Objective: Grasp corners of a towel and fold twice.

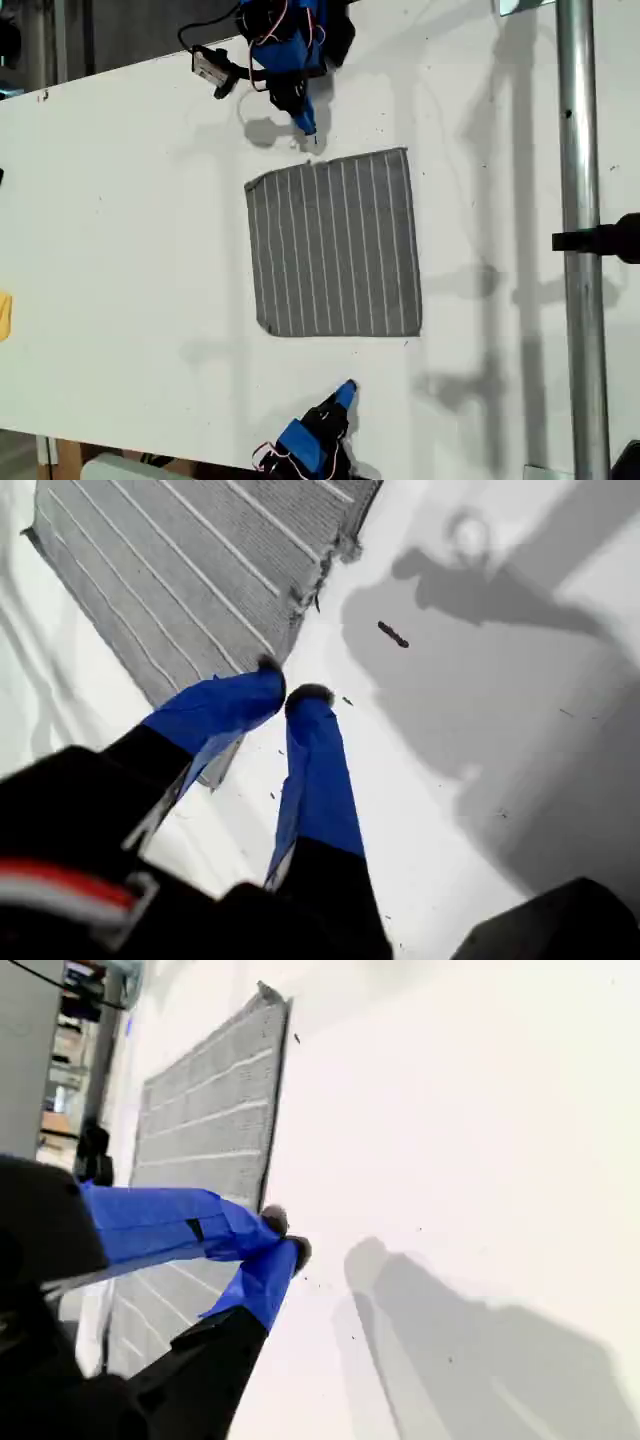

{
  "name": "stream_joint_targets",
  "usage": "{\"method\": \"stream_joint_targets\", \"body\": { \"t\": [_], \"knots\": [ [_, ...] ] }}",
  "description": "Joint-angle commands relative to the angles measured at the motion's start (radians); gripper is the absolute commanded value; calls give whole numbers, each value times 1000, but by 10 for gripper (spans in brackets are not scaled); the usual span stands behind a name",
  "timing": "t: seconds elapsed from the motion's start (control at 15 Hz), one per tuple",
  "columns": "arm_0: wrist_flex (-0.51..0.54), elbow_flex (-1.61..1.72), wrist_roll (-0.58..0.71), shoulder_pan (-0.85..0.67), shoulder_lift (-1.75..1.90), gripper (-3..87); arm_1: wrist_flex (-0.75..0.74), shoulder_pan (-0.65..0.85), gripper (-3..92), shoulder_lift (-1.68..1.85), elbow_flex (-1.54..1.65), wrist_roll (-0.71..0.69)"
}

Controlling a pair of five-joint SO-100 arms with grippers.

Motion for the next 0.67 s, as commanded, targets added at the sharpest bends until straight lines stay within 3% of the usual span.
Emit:
{"method": "stream_joint_targets", "body": {
  "t": [0.0, 0.6],
  "knots": [
    [9, 2, -411, -575, -3, -29, 15, 18, -2, 5, -20, -12],
    [9, 2, -410, -575, -3, -27, 17, 14, -2, 5, -18, -9]
  ]
}}
